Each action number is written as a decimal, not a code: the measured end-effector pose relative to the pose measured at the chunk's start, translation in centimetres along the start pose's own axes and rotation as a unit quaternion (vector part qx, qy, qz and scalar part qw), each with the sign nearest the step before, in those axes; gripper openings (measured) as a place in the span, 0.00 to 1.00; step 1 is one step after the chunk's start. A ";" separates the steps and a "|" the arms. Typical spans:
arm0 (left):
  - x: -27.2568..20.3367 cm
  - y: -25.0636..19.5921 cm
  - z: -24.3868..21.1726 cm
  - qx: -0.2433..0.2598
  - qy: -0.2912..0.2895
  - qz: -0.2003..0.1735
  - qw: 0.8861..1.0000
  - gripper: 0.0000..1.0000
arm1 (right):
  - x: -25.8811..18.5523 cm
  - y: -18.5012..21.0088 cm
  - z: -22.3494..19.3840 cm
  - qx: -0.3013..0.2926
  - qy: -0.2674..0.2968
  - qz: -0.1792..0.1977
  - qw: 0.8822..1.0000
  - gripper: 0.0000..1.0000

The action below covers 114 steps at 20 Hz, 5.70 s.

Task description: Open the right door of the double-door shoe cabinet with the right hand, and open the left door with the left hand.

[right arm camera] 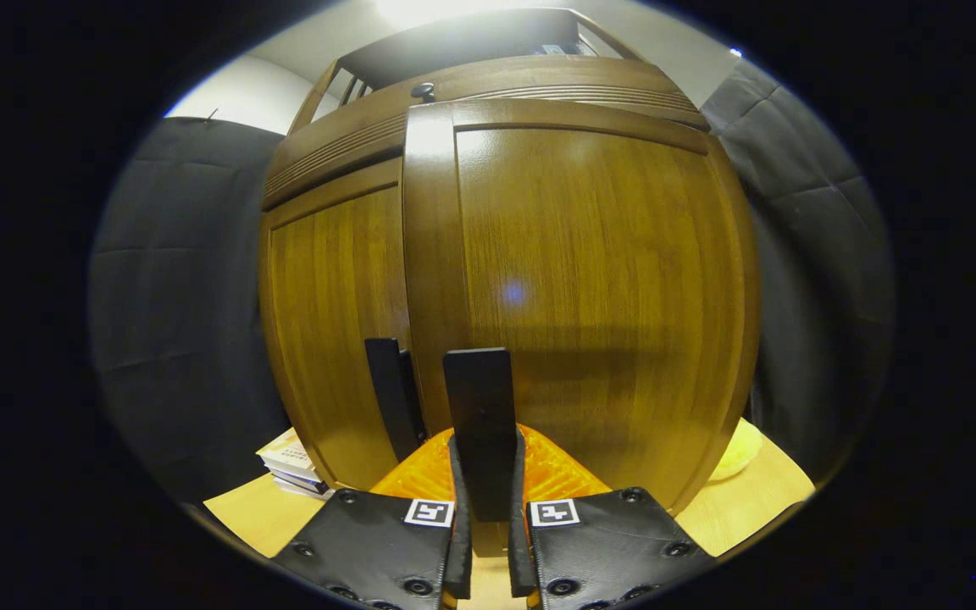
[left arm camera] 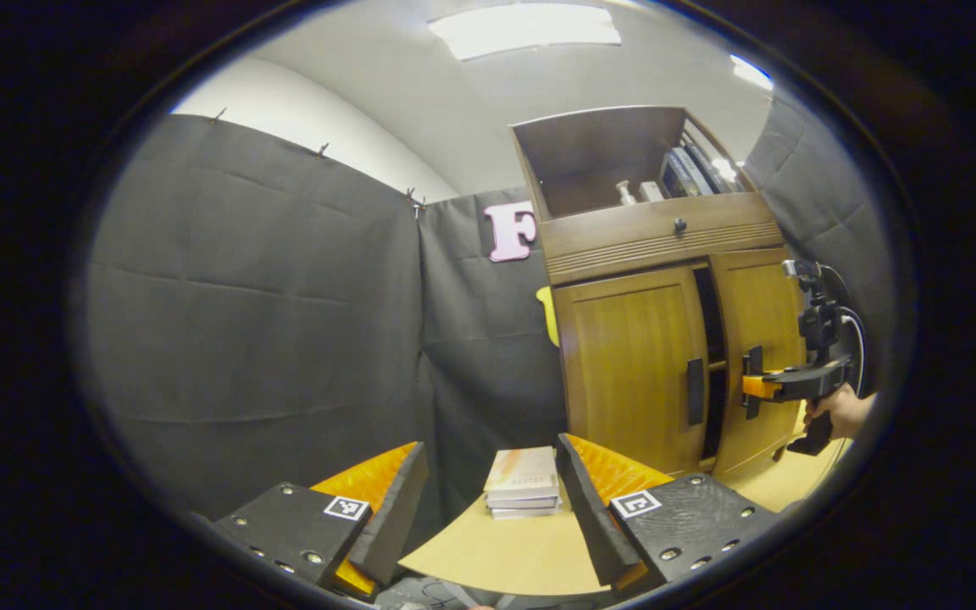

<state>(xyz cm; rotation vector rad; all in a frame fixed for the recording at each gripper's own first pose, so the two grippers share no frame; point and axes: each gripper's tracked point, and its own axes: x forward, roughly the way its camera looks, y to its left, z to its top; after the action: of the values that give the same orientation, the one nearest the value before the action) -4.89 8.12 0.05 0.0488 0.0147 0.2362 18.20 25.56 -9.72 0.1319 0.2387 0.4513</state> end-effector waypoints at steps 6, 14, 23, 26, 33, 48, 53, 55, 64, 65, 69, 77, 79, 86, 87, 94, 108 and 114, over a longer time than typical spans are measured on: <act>0.9 -2.7 -0.4 -0.009 -0.005 -0.038 0.999 0.90 | -3.3 -1.0 -0.1 -0.001 0.002 0.004 1.000 0.19; 1.1 -6.8 -0.1 -0.012 -0.013 -0.082 0.996 0.90 | -7.8 -3.1 -0.6 0.001 0.006 -0.004 1.000 0.15; 1.2 -11.7 0.4 -0.022 -0.018 -0.127 0.991 0.90 | -12.2 -6.6 -0.9 0.000 0.012 -0.021 1.000 0.18; 1.5 -12.6 0.2 -0.024 -0.021 -0.143 0.989 0.90 | -13.2 -7.8 -0.8 -0.001 0.013 -0.025 1.000 0.15; 0.5 -16.5 1.2 -0.024 -0.029 -0.165 0.986 0.90 | -15.1 -10.4 -1.0 -0.002 0.016 -0.036 0.999 0.18; -0.4 -23.2 1.5 -0.022 -0.029 -0.200 0.979 0.88 | -18.2 -18.7 -0.5 0.014 0.018 -0.082 0.996 0.15; 0.3 -25.1 1.4 -0.024 -0.028 -0.214 0.976 0.88 | -19.8 -21.6 0.1 0.014 0.011 -0.104 0.994 0.11; 0.7 -26.1 1.3 -0.026 -0.028 -0.222 0.974 0.89 | -20.6 -22.8 0.2 0.016 0.008 -0.118 0.993 0.11; 6.1 -29.9 0.8 -0.034 -0.034 -0.248 0.968 0.90 | -24.1 -22.1 2.5 0.005 -0.026 -0.139 0.990 0.23; 7.1 -30.1 0.8 -0.034 -0.035 -0.247 0.968 0.90 | -24.8 -22.4 2.7 0.002 -0.031 -0.146 0.989 0.42; 10.8 -31.0 0.3 -0.030 -0.036 -0.242 0.969 0.90 | -27.9 -23.3 3.6 -0.004 -0.053 -0.184 0.981 0.94; 19.1 -33.3 -2.5 -0.041 -0.022 -0.233 0.971 0.89 | -32.0 -25.1 2.4 0.004 -0.043 -0.242 0.969 0.94; 20.9 -33.8 -3.2 -0.043 -0.015 -0.232 0.972 0.90 | -32.8 -25.4 1.9 0.006 -0.039 -0.253 0.967 0.94; 25.9 -36.3 -6.8 -0.061 0.019 -0.229 0.971 0.89 | -34.4 -26.0 1.2 0.008 -0.027 -0.278 0.960 0.94; 26.5 -36.6 -7.5 -0.063 0.025 -0.229 0.971 0.89 | -34.5 -26.1 1.0 0.009 -0.025 -0.280 0.960 0.94; 28.9 -38.4 -9.1 -0.070 0.046 -0.225 0.971 0.78 | -34.3 -26.1 1.2 0.009 -0.020 -0.282 0.959 0.98; 27.5 -38.7 -8.1 -0.074 0.051 -0.214 0.973 0.18 | -33.2 -26.5 1.2 0.007 -0.023 -0.256 0.966 0.98; 23.8 -36.0 -8.0 -0.073 0.053 -0.199 0.976 0.23 | -31.0 -26.4 1.1 0.001 -0.024 -0.210 0.977 0.98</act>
<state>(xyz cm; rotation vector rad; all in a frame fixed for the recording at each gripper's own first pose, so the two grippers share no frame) 26.53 -20.85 -9.96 -0.1127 0.1129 -0.1628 2.38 -11.88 -7.25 0.0915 0.2134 0.0271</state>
